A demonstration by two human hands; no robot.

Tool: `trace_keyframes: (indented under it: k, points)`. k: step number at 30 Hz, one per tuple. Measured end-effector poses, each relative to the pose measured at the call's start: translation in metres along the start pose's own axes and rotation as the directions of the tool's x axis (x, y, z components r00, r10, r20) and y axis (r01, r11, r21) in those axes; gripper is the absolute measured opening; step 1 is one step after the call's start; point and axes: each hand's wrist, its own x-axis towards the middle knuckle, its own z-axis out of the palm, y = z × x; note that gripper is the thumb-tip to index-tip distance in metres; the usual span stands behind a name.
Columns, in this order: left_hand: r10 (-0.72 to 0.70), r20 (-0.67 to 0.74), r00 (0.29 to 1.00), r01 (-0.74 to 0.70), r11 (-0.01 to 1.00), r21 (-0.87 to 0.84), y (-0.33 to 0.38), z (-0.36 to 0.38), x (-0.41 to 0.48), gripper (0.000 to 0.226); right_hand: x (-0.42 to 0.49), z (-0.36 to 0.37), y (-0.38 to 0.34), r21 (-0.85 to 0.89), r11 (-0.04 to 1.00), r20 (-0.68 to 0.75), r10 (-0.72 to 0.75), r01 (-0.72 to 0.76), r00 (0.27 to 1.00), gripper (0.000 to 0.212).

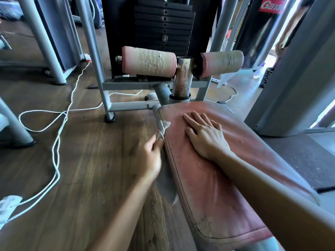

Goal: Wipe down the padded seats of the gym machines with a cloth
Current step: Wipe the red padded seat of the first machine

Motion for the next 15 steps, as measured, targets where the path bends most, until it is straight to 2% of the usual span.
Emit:
trace_keyframes:
  k: [3,8,12,15]
  points:
    - [0.035,0.023,0.999,-0.035,0.999,0.010,0.008,-0.007,-0.021,0.036,0.001,-0.001,0.001,-0.018,1.000,0.024,-0.001,0.001,1.000,0.053]
    - [0.039,0.049,0.998,-0.040,0.999,0.021,0.036,-0.015,-0.058,0.038,-0.002,-0.008,0.002,-0.033,0.999,0.152,-0.018,0.023,0.988,0.056]
    - [0.114,0.053,0.992,-0.121,0.979,0.166,0.054,-0.023,-0.071,0.039,-0.035,-0.025,0.017,0.009,0.994,0.262,-0.109,0.111,0.959,0.062]
    - [0.137,0.057,0.989,-0.147,0.959,0.241,0.081,-0.026,-0.074,0.037,-0.094,-0.044,0.058,-0.028,0.994,0.292,-0.096,0.109,0.951,0.062]
